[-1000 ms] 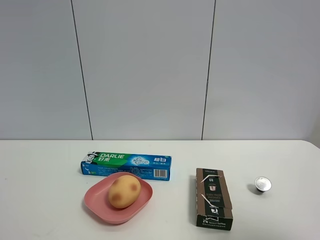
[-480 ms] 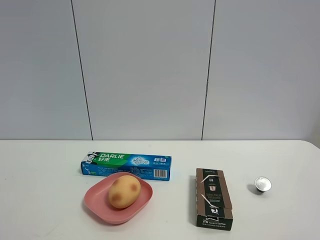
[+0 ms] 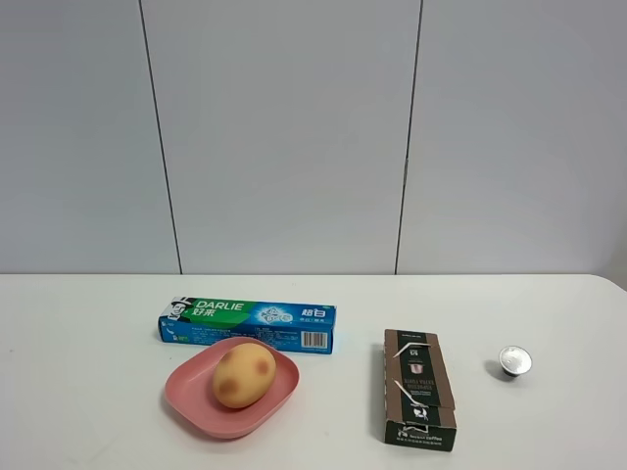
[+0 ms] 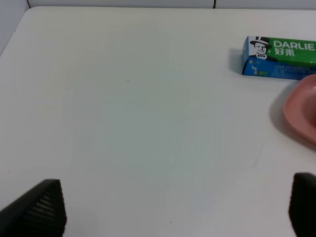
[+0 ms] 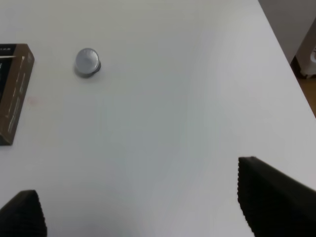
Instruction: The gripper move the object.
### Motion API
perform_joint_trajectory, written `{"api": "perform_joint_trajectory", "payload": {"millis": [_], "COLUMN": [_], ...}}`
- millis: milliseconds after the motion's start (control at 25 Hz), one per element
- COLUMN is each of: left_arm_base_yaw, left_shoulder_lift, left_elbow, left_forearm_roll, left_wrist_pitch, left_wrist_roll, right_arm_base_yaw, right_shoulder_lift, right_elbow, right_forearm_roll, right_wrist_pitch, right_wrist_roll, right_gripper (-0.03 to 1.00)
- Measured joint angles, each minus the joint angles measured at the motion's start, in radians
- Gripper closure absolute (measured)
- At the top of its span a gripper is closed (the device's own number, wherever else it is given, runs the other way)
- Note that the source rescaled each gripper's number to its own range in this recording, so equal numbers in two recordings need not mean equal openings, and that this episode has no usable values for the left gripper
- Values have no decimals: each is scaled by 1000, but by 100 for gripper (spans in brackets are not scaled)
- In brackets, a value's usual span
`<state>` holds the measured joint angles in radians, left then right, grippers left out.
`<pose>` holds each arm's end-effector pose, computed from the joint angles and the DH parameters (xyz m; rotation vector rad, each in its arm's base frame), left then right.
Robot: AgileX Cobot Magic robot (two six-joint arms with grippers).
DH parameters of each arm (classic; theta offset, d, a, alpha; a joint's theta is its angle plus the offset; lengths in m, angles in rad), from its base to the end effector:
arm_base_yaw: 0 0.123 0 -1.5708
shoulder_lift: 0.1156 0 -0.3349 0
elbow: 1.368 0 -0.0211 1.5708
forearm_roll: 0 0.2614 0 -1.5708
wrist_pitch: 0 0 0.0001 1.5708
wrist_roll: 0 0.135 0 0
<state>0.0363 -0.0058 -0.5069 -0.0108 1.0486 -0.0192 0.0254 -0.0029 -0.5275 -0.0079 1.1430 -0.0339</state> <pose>-0.0074 -0.0015 0.2660 -0.0555 2.0187 -0.0020 -0.0151 -0.0014 0.2614 -0.0612 2.0953 -0.0147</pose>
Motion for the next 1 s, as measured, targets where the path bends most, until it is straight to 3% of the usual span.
{"api": "perform_joint_trajectory", "payload": {"millis": [160,1000], "left_arm_base_yaw": [0,0], "left_shoulder_lift": [0,0], "left_elbow": [0,0], "left_forearm_roll": [0,0], "left_wrist_pitch": [0,0], "left_wrist_roll": [0,0], "right_arm_base_yaw": [0,0], "right_shoulder_lift": [0,0], "right_elbow": [33,34], "right_forearm_roll": [-1,-25], "right_wrist_pitch": [-63,-68], "right_wrist_roll": [4,34], "right_gripper": [26,26]}}
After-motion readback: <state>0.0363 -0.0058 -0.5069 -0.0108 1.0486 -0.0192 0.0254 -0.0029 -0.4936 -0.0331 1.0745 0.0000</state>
